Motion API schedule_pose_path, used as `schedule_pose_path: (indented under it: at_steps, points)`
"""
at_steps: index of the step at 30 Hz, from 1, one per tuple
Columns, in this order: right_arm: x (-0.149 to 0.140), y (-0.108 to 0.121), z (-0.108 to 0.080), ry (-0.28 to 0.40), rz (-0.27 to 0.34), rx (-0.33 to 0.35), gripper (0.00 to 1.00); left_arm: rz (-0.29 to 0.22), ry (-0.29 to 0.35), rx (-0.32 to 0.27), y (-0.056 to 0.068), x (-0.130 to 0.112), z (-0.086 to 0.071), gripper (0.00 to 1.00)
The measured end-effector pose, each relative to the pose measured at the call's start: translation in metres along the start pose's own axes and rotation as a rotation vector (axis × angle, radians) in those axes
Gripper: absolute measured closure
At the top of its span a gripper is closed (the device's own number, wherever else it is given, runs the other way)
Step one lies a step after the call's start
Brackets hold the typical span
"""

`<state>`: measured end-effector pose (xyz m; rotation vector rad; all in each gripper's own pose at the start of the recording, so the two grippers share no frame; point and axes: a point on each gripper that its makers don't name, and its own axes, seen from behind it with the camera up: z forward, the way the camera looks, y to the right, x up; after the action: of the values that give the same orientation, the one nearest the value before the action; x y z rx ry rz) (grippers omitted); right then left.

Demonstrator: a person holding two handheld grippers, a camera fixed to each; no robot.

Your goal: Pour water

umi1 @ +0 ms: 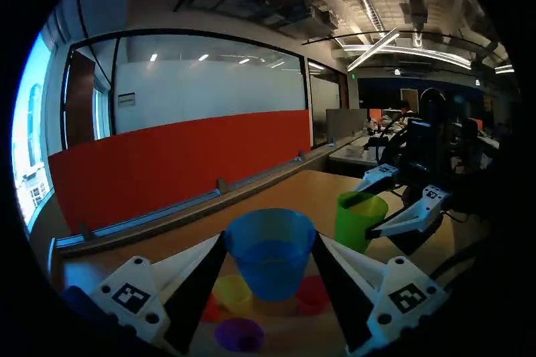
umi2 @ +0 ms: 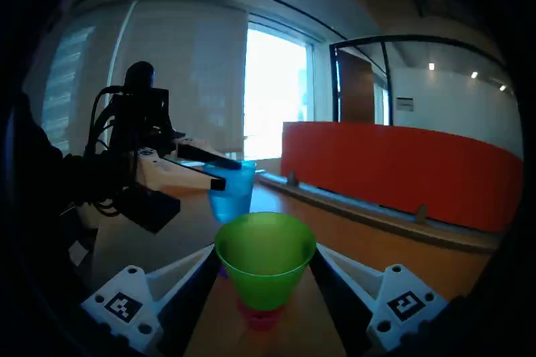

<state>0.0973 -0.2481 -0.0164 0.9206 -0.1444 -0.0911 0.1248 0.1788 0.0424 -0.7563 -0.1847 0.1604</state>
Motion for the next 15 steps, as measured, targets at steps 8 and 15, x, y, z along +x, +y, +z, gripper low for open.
schedule_pose_path:
  at_steps: [8,15]
  points:
    - [0.0036,-0.0009,0.0044,0.020,-0.007,0.002,0.08,-0.007,0.002,0.003,-0.0015,-0.0020,-0.0003,0.12]
    - [0.0058,0.0007,0.0064,0.036,-0.016,-0.008,0.08,-0.010,0.005,-0.003,-0.0007,-0.0045,-0.0003,0.12]
